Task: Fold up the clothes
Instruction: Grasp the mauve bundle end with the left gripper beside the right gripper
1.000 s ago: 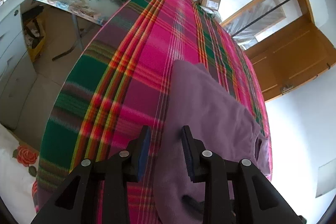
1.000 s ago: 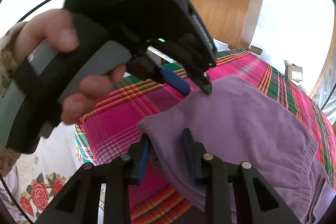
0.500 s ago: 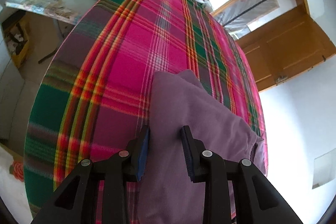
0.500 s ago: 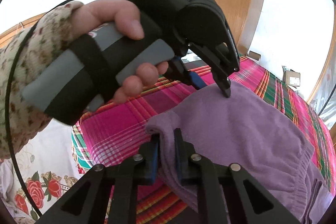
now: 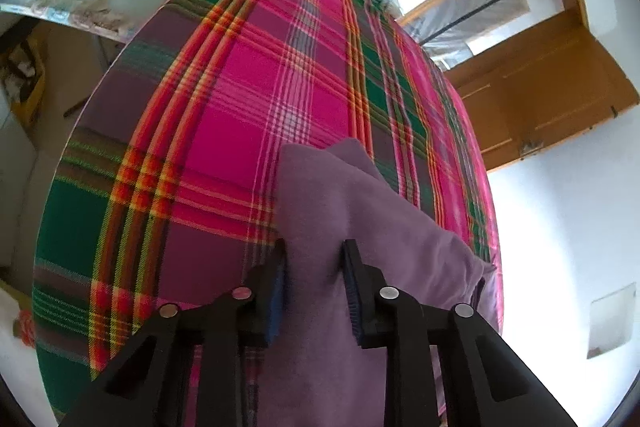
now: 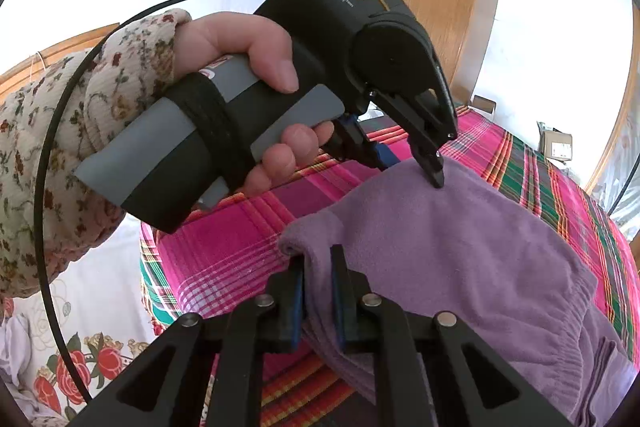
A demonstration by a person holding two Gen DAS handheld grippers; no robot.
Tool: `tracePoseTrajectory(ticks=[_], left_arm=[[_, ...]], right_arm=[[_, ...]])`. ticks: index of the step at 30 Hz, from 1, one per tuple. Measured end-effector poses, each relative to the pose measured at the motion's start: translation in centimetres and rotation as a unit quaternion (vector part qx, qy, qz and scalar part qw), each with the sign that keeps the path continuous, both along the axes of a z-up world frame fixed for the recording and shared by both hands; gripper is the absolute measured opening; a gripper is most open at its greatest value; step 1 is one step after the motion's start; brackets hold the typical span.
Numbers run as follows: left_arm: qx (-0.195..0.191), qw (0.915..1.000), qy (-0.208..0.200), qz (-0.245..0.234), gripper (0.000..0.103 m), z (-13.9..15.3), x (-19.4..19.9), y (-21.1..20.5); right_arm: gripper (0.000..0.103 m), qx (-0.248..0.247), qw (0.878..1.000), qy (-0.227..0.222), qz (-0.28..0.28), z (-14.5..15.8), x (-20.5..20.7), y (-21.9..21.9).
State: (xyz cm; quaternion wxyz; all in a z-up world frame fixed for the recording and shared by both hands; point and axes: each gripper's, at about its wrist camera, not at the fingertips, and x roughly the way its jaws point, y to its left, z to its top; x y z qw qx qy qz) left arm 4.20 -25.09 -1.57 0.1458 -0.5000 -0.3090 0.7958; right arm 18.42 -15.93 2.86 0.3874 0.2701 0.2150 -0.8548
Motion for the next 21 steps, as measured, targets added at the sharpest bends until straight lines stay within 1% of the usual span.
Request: tracePoseTrajectory(ticks=[3, 6, 15, 21], left_arm=[[0.004, 1.0000, 0.002, -0.001, 0.019, -0.1, 0.3, 0.2], [0.005, 1.0000, 0.005, 0.002, 0.016, 0.3, 0.4, 0.4], [0.003, 0.9994, 0.033, 0.002, 0.016, 2.9, 1.3, 0.9], [-0.006, 0.9987, 0.050, -0.002, 0.016, 5.3, 2.1, 1.4]], right_arm=[[0.012, -0.003, 1.000, 0.001, 0.000, 0.3, -0.1, 0.2], [0.011, -0.010, 1.000, 0.006, -0.002, 0.8, 0.8, 1.0], [0.011, -0.033, 0.999, 0.021, -0.010, 2.7, 4.1, 3.8], [0.011, -0.054, 0.998, 0.030, -0.014, 4.3, 5.1, 5.3]])
